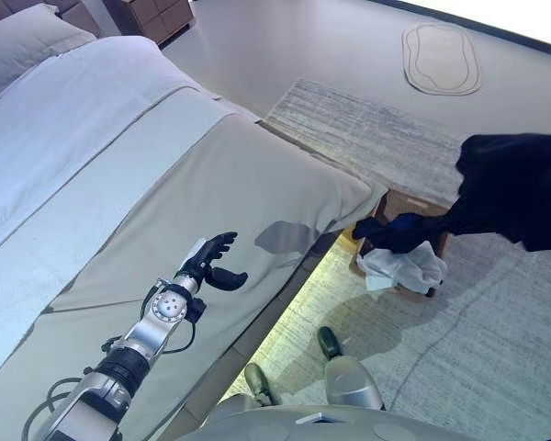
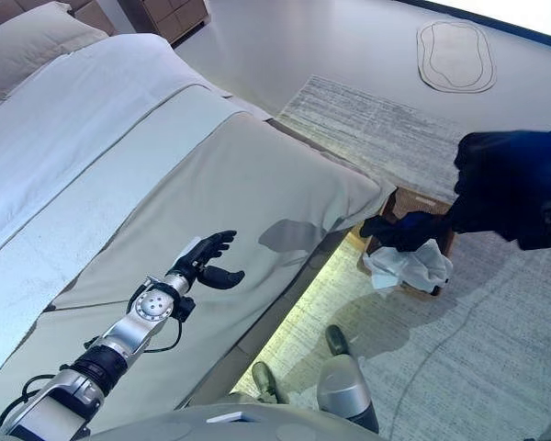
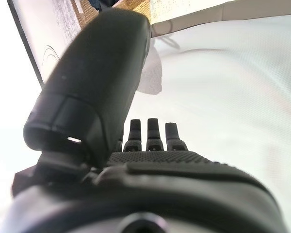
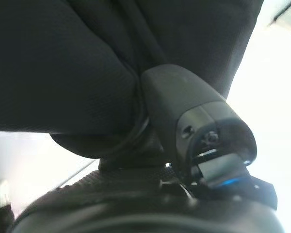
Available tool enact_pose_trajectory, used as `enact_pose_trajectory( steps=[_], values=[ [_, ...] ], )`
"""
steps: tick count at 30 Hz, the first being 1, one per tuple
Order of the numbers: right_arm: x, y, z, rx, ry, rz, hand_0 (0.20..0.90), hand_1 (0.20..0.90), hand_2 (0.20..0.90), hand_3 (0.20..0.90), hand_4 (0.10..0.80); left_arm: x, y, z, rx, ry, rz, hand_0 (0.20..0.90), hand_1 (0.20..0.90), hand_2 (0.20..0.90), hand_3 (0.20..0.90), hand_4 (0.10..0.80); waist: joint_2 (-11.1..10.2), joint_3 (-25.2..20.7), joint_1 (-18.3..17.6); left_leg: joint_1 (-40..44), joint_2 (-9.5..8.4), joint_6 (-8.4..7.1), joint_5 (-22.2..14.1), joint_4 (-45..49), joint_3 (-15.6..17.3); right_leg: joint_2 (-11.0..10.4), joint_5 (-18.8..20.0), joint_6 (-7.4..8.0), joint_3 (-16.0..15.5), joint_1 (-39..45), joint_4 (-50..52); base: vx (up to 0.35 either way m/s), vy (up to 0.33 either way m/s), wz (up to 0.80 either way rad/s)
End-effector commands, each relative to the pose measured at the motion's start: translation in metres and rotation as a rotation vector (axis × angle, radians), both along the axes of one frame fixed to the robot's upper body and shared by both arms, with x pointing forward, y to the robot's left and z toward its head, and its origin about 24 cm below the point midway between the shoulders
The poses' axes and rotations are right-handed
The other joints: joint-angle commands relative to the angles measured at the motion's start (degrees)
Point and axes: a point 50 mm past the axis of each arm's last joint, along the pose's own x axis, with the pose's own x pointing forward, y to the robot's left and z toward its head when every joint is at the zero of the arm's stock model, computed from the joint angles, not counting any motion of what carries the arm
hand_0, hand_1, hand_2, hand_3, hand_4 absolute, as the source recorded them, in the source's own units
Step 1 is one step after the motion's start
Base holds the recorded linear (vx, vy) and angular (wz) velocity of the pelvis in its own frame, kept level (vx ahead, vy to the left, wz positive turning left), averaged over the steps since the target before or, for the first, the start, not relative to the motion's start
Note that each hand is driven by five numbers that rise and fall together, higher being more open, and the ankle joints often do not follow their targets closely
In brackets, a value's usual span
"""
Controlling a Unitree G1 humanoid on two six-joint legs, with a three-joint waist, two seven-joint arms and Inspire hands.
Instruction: Pick up the clothes from the bed and place them into the basket
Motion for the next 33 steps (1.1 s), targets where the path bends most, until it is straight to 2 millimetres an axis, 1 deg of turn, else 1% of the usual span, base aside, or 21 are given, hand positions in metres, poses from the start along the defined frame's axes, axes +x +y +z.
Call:
enact_pose_trajectory(
  steps=[1, 2, 4, 7, 10, 14, 19, 20, 21, 22, 28, 33],
  values=[
    [0.010, 0.005, 0.034, -0.095, -0.144, 0.039, 0.300, 0.300, 0.300, 0.200, 0.100, 0.008, 0.002, 0.013, 0.017, -0.101, -0.021, 0.900, 0.900, 0.900, 0.900, 0.800, -1.37, -4.29, 2.22, 1.64, 0.35, -1.35, -7.43, 3.94, -1.71, 0.94, -1.85, 0.68, -3.28, -1.97, 3.43, -0.024, 0.005, 0.04],
    [0.010, 0.005, 0.034, -0.095, -0.144, 0.039, 0.300, 0.300, 0.300, 0.200, 0.100, 0.008, 0.002, 0.013, 0.017, -0.101, -0.021, 0.900, 0.900, 0.900, 0.900, 0.800, -1.37, -4.29, 2.22, 1.64, 0.35, -1.35, -7.43, 3.94, -1.71, 0.94, -1.85, 0.68, -3.28, -1.97, 3.43, 0.000, 0.000, 0.00],
    [0.012, 0.007, 0.022, -0.071, -0.128, 0.041, 0.300, 0.300, 0.300, 0.200, 0.100, 0.009, -0.001, 0.013, 0.011, -0.106, -0.026, 0.900, 0.900, 0.900, 0.900, 0.800, -1.01, -3.76, 2.32, 1.48, 0.31, -1.38, -7.42, 4.05, -1.73, 0.76, -1.84, 0.62, -3.47, -2.10, 3.49, 0.000, 0.000, 0.00],
    [0.014, 0.011, -0.003, -0.025, -0.084, 0.036, 0.300, 0.300, 0.300, 0.200, 0.100, 0.011, -0.008, 0.015, 0.003, -0.111, -0.040, 0.900, 0.900, 0.900, 0.900, 0.800, -0.14, -2.81, 2.55, 1.39, 0.22, -1.43, -7.41, 4.04, -1.89, 0.46, -1.81, 0.51, -3.67, -2.07, 3.29, 0.013, -0.019, 0.03],
    [0.014, 0.012, -0.015, -0.017, -0.056, 0.032, 0.300, 0.300, 0.300, 0.200, 0.100, 0.011, -0.010, 0.015, -0.001, -0.113, -0.044, 0.900, 0.900, 0.900, 0.900, 0.800, 0.47, -2.44, 2.83, 1.46, 0.21, -1.62, -7.26, 3.90, -2.01, 0.22, -1.75, 0.51, -3.98, -1.94, 3.07, 0.037, -0.028, 0.06],
    [0.011, 0.011, -0.025, -0.005, -0.047, 0.012, 0.300, 0.300, 0.300, 0.200, 0.100, 0.012, -0.011, 0.017, -0.003, -0.122, -0.047, 0.900, 0.900, 0.900, 0.900, 0.800, 1.07, -1.99, 3.03, 1.26, 0.18, -1.80, -7.08, 3.80, -2.35, 0.05, -1.77, 0.49, -4.14, -2.13, 3.03, 0.015, -0.025, 0.07],
    [0.009, 0.008, -0.029, -0.011, -0.046, -0.019, 0.300, 0.300, 0.300, 0.200, 0.100, 0.013, -0.013, 0.019, -0.013, -0.137, -0.044, 0.900, 0.900, 0.900, 0.900, 0.800, 1.70, -1.43, 3.14, 0.93, 0.17, -1.93, -6.80, 3.69, -2.57, -0.04, -1.78, 0.43, -4.25, -2.28, 2.92, 0.000, 0.000, 0.00],
    [0.007, 0.006, -0.029, -0.005, -0.053, -0.033, 0.371, 0.371, 0.371, 0.282, 0.182, 0.013, -0.013, 0.020, -0.014, -0.140, -0.047, 0.900, 0.900, 0.900, 0.900, 0.800, 1.89, -1.31, 3.18, 0.99, 0.18, -1.98, -6.67, 3.45, -2.71, -0.07, -1.78, 0.43, -4.38, -2.17, 2.83, 0.000, 0.000, 0.00],
    [0.006, 0.006, -0.029, -0.004, -0.060, -0.040, 0.418, 0.418, 0.418, 0.337, 0.237, 0.013, -0.013, 0.020, -0.014, -0.140, -0.048, 0.900, 0.900, 0.900, 0.900, 0.800, 1.95, -1.31, 3.19, 1.00, 0.16, -1.98, -6.60, 3.37, -2.83, -0.05, -1.80, 0.42, -4.37, -2.15, 2.83, 0.000, 0.000, 0.00],
    [0.006, 0.005, -0.029, 0.000, -0.066, -0.045, 0.900, 0.900, 0.900, 0.900, 0.800, 0.013, -0.013, 0.020, -0.013, -0.139, -0.049, 0.900, 0.900, 0.900, 0.900, 0.800, 1.98, -1.36, 3.21, 1.02, 0.15, -1.99, -6.57, 3.30, -2.91, -0.04, -1.83, 0.41, -4.39, -2.10, 2.80, 0.000, 0.000, 0.00],
    [0.003, 0.004, -0.032, -0.016, -0.066, -0.051, 0.900, 0.900, 0.900, 0.900, 0.800, 0.012, -0.014, 0.019, -0.019, -0.140, -0.055, 0.900, 0.900, 0.900, 0.900, 0.800, 2.04, -1.36, 3.16, 1.02, 0.20, -2.07, -6.46, 3.30, -3.06, -0.06, -1.87, 0.37, -4.41, -2.02, 2.81, 0.000, -0.003, 0.03],
    [0.001, 0.001, -0.028, -0.025, -0.072, -0.050, 0.900, 0.900, 0.900, 0.900, 0.800, 0.012, -0.014, 0.019, -0.015, -0.139, -0.056, 0.900, 0.900, 0.900, 0.900, 0.800, 1.83, -1.36, 3.13, 1.03, 0.34, -2.21, -6.28, 3.09, -3.12, -0.02, -1.84, 0.39, -4.39, -1.95, 2.75, -0.003, -0.003, 0.02]
  ],
)
